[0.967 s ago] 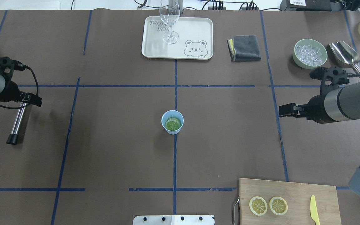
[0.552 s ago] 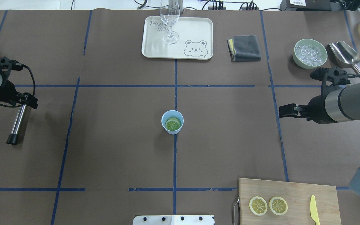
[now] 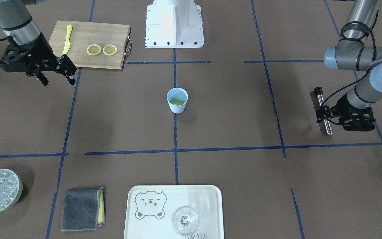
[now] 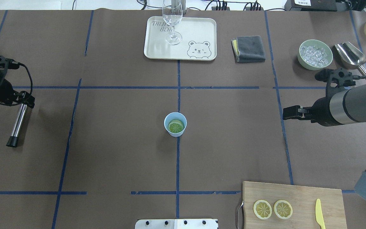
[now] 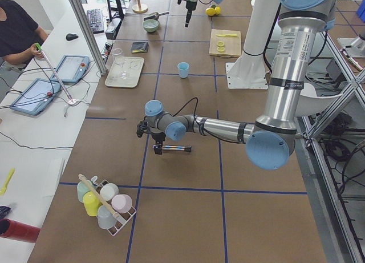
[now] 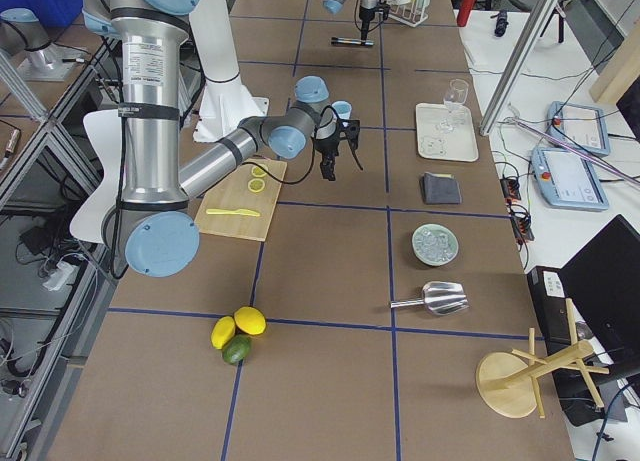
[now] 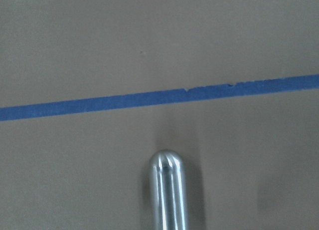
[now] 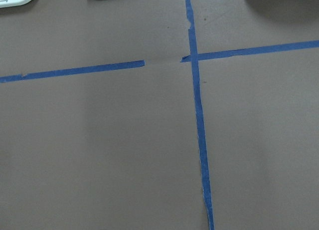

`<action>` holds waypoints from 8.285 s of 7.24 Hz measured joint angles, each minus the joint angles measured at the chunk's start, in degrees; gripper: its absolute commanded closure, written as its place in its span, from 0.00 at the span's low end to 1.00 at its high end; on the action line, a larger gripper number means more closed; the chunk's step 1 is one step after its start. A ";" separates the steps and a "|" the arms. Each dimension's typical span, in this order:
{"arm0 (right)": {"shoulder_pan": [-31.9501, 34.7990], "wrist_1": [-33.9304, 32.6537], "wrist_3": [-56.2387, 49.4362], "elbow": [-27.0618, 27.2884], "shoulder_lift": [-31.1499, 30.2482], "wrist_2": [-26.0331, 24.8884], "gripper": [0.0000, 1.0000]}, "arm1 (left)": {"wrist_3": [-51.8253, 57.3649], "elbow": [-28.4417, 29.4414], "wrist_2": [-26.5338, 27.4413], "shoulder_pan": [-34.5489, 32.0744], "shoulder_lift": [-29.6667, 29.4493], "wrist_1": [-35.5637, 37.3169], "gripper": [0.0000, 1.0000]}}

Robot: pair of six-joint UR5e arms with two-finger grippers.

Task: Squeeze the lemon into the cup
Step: 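Raise the right gripper away from the cup while the left gripper grasps the steel muddler, then carry the steel muddler with the left gripper over the blue cup, then press the muddler down into the cup onto the lemon slice, then lift the muddler out of the cup and carry it back with the left gripper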

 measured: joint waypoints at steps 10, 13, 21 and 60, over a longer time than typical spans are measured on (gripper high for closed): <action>-0.14 0.00 0.08 -0.17 0.47 0.02 0.00 | -0.58 0.81 -0.03 0.01 -0.43 -0.93 0.29; -0.15 0.00 0.09 -0.22 0.52 0.08 0.00 | -0.45 1.03 0.03 0.07 -0.44 -0.99 0.30; -0.24 0.00 0.09 -0.18 0.60 0.09 0.00 | -0.25 -2.52 0.12 0.25 -1.99 -0.68 1.00; -0.06 0.00 0.44 0.29 0.61 0.18 0.00 | 4.30 -9.60 70.56 39.70 -24.71 -51.53 1.00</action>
